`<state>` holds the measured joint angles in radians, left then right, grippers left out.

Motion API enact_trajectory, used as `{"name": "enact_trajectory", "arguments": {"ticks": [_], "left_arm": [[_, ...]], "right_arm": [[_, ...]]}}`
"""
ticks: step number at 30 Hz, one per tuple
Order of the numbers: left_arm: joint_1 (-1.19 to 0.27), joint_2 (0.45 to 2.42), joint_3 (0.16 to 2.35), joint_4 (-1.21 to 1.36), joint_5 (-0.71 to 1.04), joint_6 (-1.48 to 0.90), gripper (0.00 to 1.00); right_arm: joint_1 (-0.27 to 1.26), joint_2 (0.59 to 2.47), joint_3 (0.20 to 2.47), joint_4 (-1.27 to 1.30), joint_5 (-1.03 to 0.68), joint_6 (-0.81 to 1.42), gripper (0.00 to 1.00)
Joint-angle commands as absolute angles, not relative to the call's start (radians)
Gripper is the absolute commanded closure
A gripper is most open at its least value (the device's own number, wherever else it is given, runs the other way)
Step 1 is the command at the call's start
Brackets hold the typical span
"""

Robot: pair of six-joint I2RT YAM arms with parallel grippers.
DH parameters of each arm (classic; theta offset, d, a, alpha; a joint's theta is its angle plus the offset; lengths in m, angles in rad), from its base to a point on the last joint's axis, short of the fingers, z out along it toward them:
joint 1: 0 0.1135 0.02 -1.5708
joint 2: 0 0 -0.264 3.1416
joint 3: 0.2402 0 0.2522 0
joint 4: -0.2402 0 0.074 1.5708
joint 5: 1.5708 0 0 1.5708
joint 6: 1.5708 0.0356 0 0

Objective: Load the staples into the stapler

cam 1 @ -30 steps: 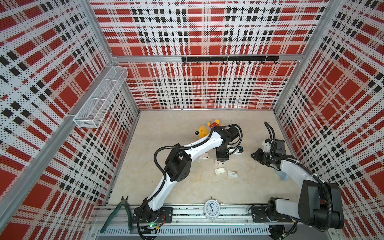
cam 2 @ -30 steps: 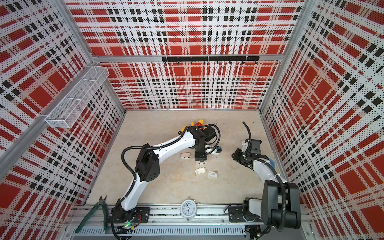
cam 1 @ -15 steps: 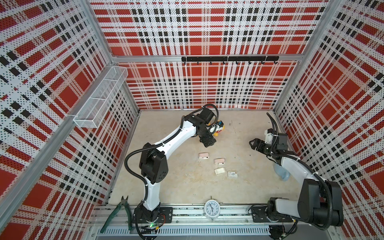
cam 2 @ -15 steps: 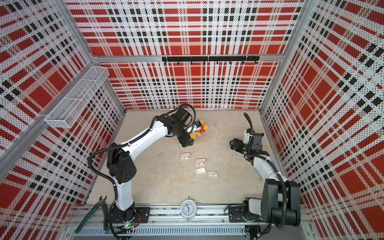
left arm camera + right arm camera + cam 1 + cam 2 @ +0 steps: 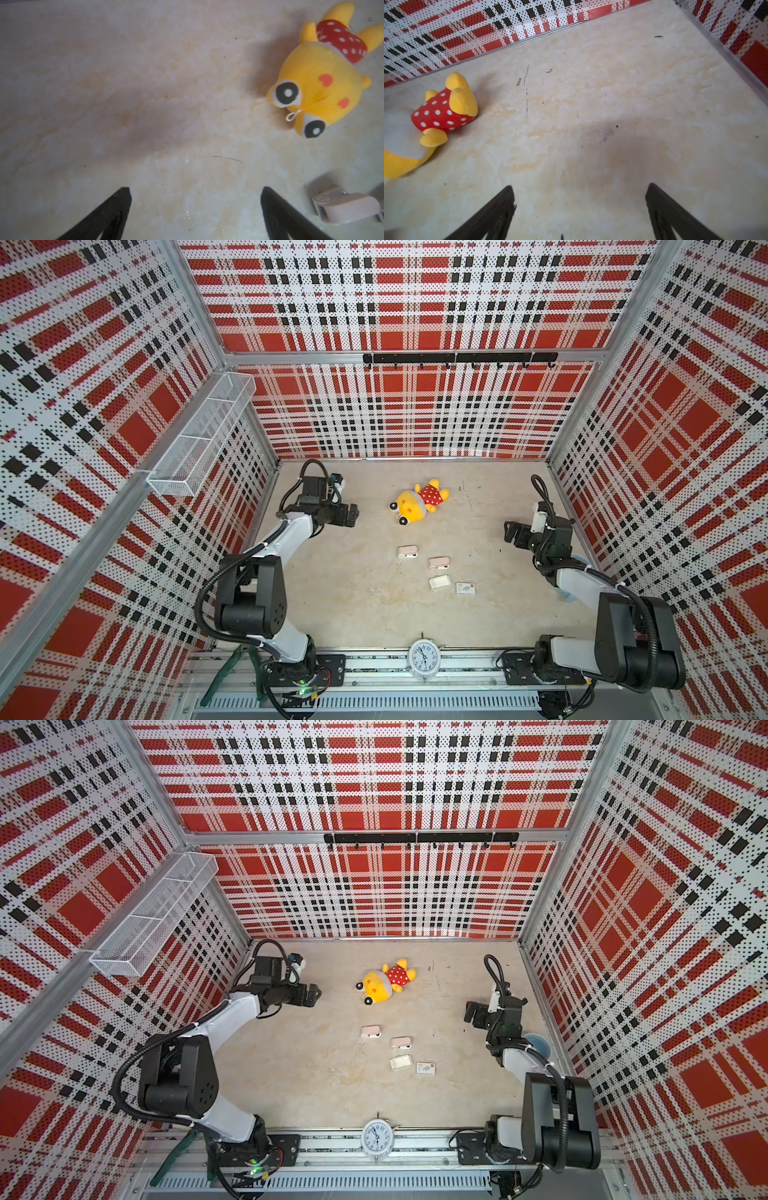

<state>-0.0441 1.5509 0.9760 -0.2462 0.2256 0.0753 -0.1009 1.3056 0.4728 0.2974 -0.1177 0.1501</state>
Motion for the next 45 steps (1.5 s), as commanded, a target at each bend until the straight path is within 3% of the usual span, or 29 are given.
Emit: {"name": "enact_trajectory", "arguments": {"ticks": [1,7,13,18,26,34,45], "left_arm": [[-0.031,1.438,0.805,0.141,0.227,0.000,0.00],[-0.032,1.332,0.548,0.512,0.174,-0.009,0.01],[0.006,1.304,0.488,0.597,0.099,-0.073,0.00],[0.061,1.280,0.432,0.601,0.126,-0.064,0.01],[0.037,1.344,0.297,0.880,0.114,-0.014,0.00],[-0.021,1.621,0.231,1.327,0.034,0.036,0.01],[-0.046,1.572,0.381,0.972,-0.099,0.018,0.00]], "right_arm": [[-0.104,1.273,0.442,0.492,-0.043,0.055,0.00],[-0.104,1.382,0.370,0.746,-0.007,0.084,0.00],[-0.104,1.412,0.344,0.850,-0.003,0.094,0.00],[-0.103,1.374,0.349,0.781,-0.023,0.073,0.00],[-0.097,1.399,0.372,0.775,-0.028,0.056,0.00],[-0.022,1.575,0.370,0.959,0.035,0.007,0.00],[0.003,1.585,0.386,0.939,0.072,-0.018,0.00]]}}
